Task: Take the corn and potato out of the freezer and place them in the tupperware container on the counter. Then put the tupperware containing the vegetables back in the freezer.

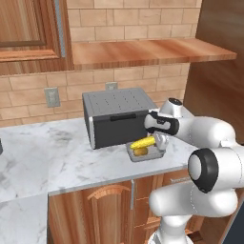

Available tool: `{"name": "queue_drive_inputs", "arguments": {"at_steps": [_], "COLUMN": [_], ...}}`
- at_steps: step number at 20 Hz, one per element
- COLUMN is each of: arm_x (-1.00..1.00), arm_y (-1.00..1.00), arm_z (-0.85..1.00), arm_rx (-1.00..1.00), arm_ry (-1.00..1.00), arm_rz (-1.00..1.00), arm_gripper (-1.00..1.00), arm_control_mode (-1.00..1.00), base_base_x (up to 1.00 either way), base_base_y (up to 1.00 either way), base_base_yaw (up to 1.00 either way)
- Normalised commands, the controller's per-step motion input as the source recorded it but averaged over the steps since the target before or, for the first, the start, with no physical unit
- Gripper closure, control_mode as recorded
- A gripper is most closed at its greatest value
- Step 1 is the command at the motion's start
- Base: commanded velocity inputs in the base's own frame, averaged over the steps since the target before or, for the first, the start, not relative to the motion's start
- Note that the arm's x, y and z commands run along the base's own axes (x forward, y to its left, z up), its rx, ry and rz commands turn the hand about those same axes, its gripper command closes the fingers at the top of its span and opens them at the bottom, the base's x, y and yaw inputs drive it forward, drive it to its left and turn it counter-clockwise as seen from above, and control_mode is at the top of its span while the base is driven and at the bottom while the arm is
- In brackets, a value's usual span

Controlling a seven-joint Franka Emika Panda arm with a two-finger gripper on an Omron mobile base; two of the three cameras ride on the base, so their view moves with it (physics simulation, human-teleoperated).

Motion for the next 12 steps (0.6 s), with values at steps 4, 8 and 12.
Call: {"name": "queue_drive_inputs", "arguments": {"at_steps": [4, 8, 12], "arm_x": [0.02, 0.25, 0.32], "arm_y": [0.00, 0.00, 0.00], "arm_z": [0.05, 0.00, 0.11], "arm_rx": [0.00, 0.01, 0.00], "arm_ry": [-0.03, -0.04, 0.00], "arm_rz": [0.07, 0.05, 0.00], "arm_gripper": [-1.00, -1.00, -1.00], "arm_control_mode": [-1.00, -1.00, -1.00], "base_base_x": [0.00, 0.00, 0.00], "base_base_y": [0.00, 0.00, 0.00], "base_base_yaw": [0.00, 0.00, 0.00]}}
